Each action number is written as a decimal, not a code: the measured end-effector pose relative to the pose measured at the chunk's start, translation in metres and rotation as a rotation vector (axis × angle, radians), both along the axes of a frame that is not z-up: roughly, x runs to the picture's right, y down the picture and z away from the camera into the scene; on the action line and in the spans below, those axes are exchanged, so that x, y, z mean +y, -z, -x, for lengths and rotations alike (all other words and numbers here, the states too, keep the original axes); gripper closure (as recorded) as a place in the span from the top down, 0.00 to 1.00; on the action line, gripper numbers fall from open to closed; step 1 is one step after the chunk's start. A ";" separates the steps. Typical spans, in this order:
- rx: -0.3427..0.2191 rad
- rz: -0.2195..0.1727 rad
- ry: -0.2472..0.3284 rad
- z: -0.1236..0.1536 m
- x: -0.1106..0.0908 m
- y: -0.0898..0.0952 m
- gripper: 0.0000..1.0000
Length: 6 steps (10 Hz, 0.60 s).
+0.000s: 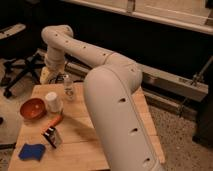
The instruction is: Place the ceramic cup over the eraser
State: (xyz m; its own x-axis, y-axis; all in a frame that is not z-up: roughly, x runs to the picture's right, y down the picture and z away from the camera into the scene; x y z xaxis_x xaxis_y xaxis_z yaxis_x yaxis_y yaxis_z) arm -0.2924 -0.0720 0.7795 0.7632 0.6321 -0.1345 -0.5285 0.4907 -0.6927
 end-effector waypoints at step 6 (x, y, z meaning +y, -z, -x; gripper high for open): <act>-0.010 -0.082 0.176 0.053 0.027 0.009 0.80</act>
State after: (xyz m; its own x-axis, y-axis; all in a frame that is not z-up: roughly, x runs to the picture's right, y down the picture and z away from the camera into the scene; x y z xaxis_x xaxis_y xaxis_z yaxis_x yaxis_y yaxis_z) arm -0.3453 -0.0450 0.7709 0.8639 0.4972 -0.0801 -0.4231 0.6301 -0.6511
